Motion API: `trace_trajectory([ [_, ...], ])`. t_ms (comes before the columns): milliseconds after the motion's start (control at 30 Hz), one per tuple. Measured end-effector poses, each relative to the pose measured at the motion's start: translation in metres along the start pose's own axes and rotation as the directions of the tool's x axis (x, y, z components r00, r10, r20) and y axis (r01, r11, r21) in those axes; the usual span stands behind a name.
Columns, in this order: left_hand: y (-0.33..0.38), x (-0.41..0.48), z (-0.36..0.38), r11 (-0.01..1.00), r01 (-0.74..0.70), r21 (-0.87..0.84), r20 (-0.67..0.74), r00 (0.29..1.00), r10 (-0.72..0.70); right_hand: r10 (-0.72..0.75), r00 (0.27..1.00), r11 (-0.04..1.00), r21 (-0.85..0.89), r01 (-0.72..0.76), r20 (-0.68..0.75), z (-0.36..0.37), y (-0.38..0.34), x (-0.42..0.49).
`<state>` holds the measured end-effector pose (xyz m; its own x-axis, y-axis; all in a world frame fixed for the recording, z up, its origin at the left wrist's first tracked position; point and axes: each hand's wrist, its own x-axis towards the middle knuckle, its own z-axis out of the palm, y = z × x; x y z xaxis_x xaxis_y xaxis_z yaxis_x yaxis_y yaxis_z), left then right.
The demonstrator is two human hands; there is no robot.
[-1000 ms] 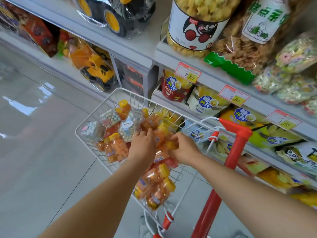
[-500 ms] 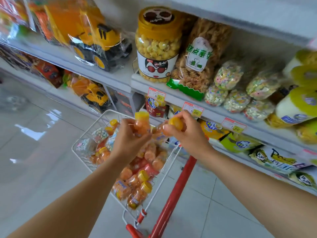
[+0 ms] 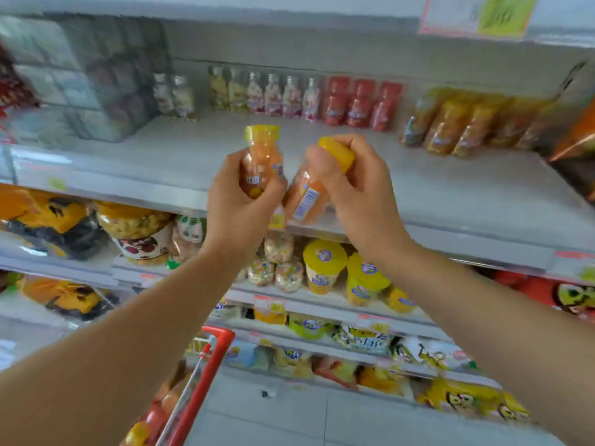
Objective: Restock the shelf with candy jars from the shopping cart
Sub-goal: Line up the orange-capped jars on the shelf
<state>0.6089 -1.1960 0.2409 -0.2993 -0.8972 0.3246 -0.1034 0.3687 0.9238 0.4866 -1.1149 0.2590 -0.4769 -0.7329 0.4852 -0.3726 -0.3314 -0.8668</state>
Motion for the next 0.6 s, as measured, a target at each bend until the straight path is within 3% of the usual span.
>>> trace_trajectory([
  [233,0.033,0.031,0.107,0.992,-0.101,0.077,0.240,0.968,0.080,0.060,0.982,0.980,-0.174,-0.092,-0.181,-0.123,0.031,0.049],
  [400,0.045,0.042,0.162,0.974,-0.166,0.156,0.394,0.914,0.093,0.122,0.982,0.957,-0.245,-0.154,-0.142,-0.168,0.047,0.057],
  [600,0.038,0.047,0.192,0.943,-0.184,0.279,0.401,0.914,0.060,0.209,0.977,0.933,-0.293,-0.209,-0.031,-0.192,0.060,0.053],
])
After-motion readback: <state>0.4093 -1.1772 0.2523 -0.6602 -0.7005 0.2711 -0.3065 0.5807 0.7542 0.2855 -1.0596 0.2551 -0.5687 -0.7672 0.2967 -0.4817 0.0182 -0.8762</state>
